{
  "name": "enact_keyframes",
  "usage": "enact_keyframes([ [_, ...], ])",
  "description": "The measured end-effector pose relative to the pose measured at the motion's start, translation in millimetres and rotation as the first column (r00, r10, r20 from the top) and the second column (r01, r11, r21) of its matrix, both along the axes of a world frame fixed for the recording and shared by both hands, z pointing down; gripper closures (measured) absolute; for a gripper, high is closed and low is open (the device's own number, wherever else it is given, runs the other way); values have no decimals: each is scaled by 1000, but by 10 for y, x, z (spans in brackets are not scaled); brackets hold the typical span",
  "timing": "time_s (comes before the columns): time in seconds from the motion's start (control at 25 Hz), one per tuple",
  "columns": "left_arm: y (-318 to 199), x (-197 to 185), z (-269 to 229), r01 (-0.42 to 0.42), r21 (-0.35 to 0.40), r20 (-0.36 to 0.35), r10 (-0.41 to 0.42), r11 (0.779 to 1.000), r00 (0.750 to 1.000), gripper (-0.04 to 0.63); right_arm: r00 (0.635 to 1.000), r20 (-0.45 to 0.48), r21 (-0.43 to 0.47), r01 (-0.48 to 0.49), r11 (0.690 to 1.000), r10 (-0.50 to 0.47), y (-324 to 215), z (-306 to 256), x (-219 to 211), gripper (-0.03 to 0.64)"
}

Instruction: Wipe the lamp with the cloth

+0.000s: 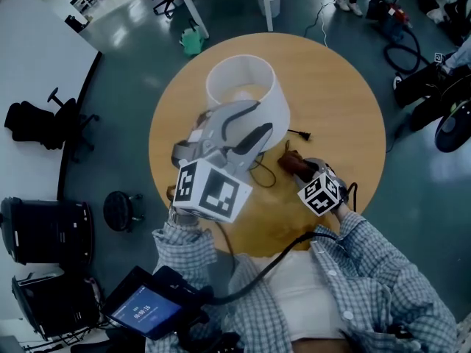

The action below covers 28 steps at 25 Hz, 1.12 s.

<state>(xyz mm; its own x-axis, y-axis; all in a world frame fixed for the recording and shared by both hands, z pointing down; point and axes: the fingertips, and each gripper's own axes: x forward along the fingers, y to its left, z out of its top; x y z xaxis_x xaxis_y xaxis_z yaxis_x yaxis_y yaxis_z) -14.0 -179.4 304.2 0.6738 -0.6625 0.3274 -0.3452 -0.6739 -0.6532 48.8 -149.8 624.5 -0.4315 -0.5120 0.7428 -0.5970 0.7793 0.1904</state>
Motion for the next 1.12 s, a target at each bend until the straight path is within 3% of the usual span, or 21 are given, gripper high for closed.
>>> enact_keyframes([
  [0.2, 163, -182, -173, 71, 18, -167, -67, 997, 984, 575, 990, 108, 146, -102, 984, 86, -67, -498, 190, 596],
  [0.28, 247, -266, -187, 94, 2, -235, -91, 996, 968, 592, 983, 159, 166, -124, 978, 97, -10, -670, 206, 614],
  [0.4, 401, -361, -16, 104, -101, -321, -132, 989, 938, 592, 954, 283, 144, -146, 979, 101, 156, -871, 151, 614],
  [0.52, 539, -410, 363, 103, -238, -402, -194, 966, 895, 592, 890, 438, 61, -169, 984, 126, 325, -981, 119, 614],
  [0.6, 652, -390, 672, 105, -300, -416, -229, 948, 880, 592, 862, 490, 35, -168, 985, 130, 418, -1038, 89, 614],
  [0.76, 965, -216, 1180, 80, -411, -393, -256, 908, 883, 592, 882, 463, 40, -115, 993, 84, 583, -969, 23, 614],
  [0.96, 1216, -114, 1556, 69, -490, -425, -307, 869, 851, 592, 871, 486, 15, -83, 996, 65, 730, -980, -103, 614],
  [1.12, 1383, 28, 1833, 50, -529, -375, -287, 847, 882, 592, 873, 488, 20, -40, 999, 25, 814, -999, -207, 614],
])
